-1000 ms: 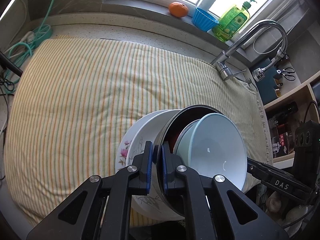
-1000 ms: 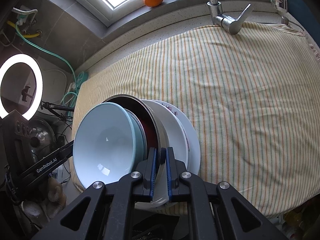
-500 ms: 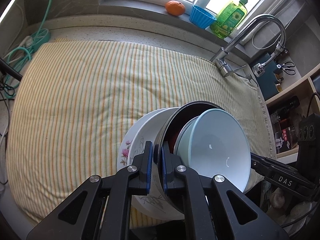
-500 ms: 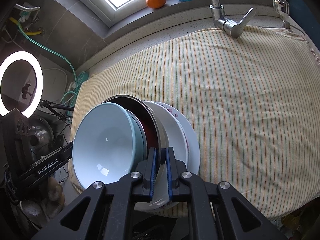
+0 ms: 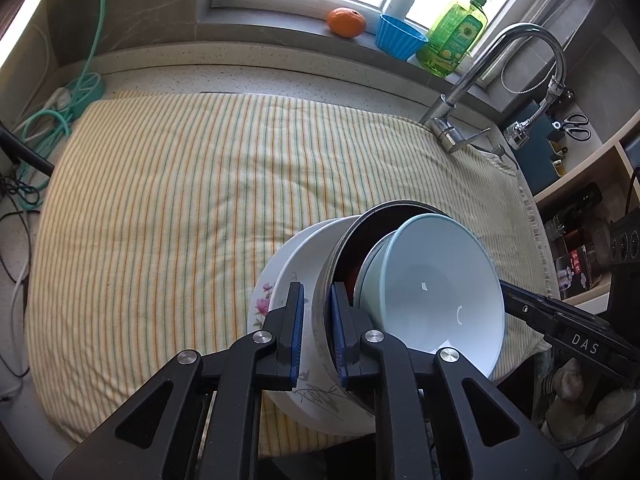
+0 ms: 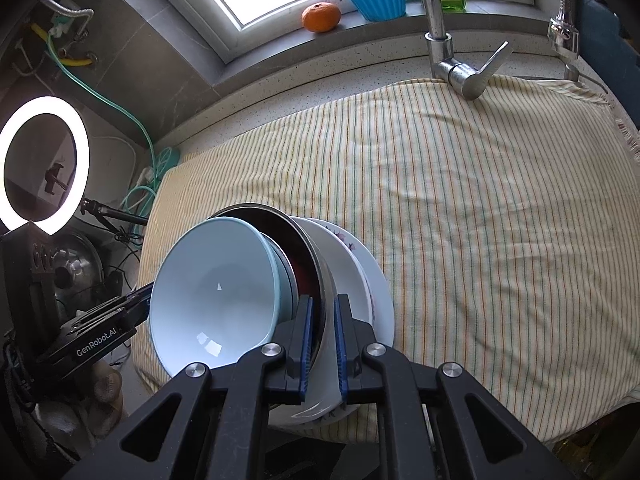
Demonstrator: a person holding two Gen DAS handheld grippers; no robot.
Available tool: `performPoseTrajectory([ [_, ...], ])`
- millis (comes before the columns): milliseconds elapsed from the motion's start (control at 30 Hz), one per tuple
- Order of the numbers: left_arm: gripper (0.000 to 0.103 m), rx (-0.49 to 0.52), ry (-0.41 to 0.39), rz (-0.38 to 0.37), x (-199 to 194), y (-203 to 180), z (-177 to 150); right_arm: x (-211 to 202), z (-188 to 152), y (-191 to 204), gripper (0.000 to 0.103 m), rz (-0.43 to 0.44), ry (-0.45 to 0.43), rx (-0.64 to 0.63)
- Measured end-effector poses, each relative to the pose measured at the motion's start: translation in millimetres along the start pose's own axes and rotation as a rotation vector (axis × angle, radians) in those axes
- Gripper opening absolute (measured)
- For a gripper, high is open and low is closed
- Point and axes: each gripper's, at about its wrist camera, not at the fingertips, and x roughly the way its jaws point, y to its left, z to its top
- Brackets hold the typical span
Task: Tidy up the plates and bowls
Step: 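Carry the bowl stack with both tools onto the white floral plate stack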
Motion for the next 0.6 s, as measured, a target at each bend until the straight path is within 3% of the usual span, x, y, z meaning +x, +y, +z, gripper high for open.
performPoseTrajectory([
  [367, 0.018, 0.029, -0.039, 0.032, -12.6, -2.5, -3.5, -9.2, -7.5, 5.3, 0.011, -0.034, -0.045, -0.011],
  [600, 0.018, 0.036, -0.078, 0.065, -19.1, 12.5, -4.5, -26.1, -18.0, 16.3, 0.013, -0.077, -0.129, -0.016],
])
